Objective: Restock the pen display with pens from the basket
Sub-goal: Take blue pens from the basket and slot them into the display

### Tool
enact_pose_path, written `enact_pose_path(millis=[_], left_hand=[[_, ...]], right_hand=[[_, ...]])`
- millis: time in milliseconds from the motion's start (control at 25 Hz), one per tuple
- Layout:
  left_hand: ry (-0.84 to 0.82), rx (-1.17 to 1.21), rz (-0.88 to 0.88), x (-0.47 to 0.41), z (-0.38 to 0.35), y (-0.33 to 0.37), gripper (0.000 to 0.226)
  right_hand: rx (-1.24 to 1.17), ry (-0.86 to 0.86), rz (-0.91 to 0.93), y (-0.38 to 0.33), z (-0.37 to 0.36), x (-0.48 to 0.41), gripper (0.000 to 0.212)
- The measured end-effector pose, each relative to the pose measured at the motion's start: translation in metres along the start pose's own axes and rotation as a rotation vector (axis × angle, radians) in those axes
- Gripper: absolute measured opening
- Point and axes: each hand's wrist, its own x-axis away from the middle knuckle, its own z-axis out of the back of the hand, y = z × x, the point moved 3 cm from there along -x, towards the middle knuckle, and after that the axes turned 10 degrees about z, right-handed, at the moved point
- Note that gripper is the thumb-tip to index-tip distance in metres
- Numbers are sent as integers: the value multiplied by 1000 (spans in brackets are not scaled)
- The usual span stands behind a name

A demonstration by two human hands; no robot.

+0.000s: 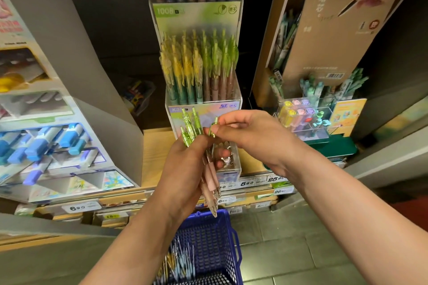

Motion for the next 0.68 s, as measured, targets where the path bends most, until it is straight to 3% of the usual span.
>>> enact_pose_path(millis=[160, 320, 480, 680], left_hand=[[-40, 101, -11, -3, -4, 0, 23], [-33, -1, -28, -7, -7, 0, 28], [-26, -108, -34, -9, -3, -3, 40], [0, -101, -80, -14, 1, -6, 26]], right_hand=[[-242, -79, -37, -5, 0, -1, 14], [-365, -107, -26, -4, 2, -6, 30], [-213, -23, 86, -2, 7, -8, 24], [-91, 14, 166, -5, 1, 2, 1]])
